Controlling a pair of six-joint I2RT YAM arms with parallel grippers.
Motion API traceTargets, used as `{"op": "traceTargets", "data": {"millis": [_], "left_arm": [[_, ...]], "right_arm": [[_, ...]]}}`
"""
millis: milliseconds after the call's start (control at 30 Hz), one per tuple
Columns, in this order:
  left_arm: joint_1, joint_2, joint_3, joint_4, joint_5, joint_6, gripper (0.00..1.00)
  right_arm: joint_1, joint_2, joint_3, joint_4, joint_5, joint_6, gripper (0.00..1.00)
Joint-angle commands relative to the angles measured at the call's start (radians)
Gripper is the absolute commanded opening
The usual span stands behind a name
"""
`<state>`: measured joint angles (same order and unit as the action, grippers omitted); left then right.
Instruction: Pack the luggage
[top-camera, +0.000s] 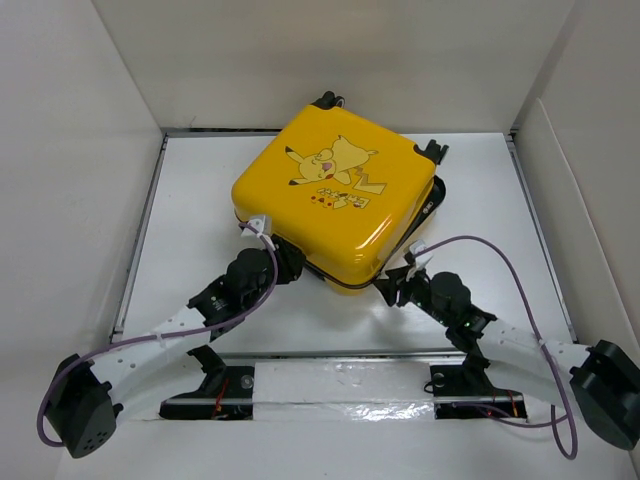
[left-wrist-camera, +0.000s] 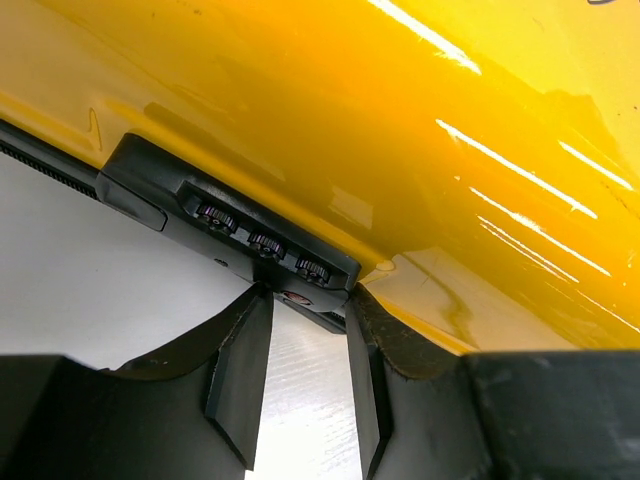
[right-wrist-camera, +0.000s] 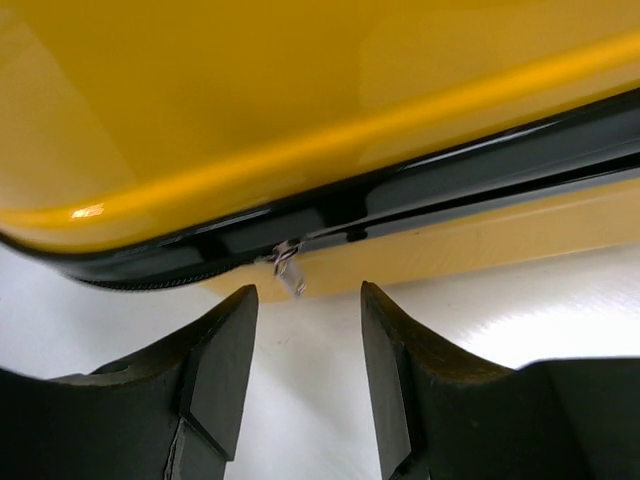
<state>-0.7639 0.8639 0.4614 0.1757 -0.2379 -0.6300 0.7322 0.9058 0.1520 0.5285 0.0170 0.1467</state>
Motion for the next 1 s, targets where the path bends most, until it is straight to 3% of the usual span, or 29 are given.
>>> {"op": "traceTargets", "data": {"millis": [0,200,400,500,733,833,900,967], "left_arm": [[0.012,-0.038,0.04,0.246,-0.029,-0.025,0.29],[0.012,-0.046,0.011,0.225,-0.035,-0.016,0.3],[0.012,0.032,0.075,0.344,-0.051,0.018,0.3],[0.012,0.096,0.129,0.41,-0.057,0.03,0.3],[0.012,0.198,0.259,0.452,-0.133,0.096,0.31],[0.012,0.225,0.267,0.465,-0.115,0.087,0.3],[0.012,0.239,0.238,0.487,-0.086,0.052,0.3],[0.003,0.253,0.206,0.513,-0.048,0.026,0.3]], "right_arm": [[0.01,0.015,0.031,0.162,0.116,-0.036,0.5],[0.036,0.08,0.027,0.275,0.09,-0.036,0.35],[0.093,0.09,0.031,0.35,0.095,-0.035,0.01],[0.174,0.046,0.035,0.308,0.106,-0.029,0.0],[0.446,-0.086,0.142,-0.218,0.176,0.019,0.0],[0.551,-0.094,0.2,-0.365,0.21,0.062,0.0],[0.566,-0.055,0.219,-0.372,0.23,0.088,0.0],[0.575,0.034,0.228,-0.265,0.241,0.119,0.0]]}}
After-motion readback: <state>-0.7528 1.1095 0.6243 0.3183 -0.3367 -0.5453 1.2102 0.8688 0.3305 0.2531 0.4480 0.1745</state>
